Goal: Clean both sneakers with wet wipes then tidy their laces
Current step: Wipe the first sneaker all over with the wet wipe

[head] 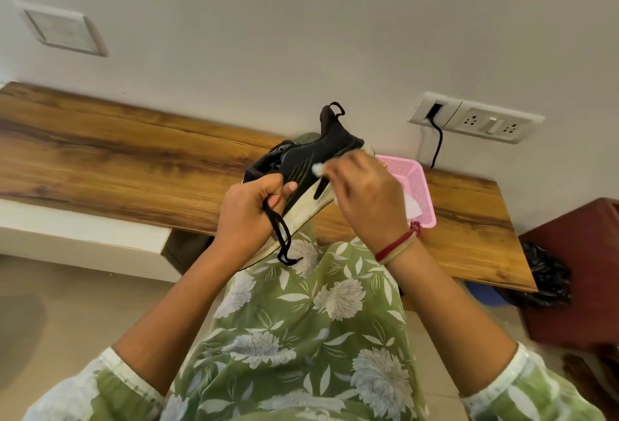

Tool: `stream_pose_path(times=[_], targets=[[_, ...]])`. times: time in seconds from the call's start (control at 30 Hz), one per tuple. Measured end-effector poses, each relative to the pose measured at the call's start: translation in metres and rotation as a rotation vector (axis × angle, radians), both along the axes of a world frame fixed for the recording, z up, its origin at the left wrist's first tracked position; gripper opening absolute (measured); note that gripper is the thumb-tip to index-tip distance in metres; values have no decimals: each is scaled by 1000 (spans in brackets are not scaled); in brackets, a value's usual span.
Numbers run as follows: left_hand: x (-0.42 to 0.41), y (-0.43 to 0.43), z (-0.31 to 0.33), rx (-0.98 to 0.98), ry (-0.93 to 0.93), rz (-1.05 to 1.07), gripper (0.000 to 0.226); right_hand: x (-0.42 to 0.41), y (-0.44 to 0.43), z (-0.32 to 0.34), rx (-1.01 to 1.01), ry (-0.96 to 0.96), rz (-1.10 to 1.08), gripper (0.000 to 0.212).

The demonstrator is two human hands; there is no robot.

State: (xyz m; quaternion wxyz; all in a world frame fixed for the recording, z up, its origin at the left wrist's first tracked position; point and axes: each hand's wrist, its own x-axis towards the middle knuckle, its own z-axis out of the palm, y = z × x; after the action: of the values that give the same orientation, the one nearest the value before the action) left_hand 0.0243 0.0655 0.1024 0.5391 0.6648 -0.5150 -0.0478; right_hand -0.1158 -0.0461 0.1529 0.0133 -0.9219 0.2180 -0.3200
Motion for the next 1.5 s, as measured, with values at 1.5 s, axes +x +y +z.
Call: stream_pose_path(times=[1.5], targets=[[22, 7, 7, 39, -202, -308, 39, -5, -83, 78, 959, 434, 335, 8]])
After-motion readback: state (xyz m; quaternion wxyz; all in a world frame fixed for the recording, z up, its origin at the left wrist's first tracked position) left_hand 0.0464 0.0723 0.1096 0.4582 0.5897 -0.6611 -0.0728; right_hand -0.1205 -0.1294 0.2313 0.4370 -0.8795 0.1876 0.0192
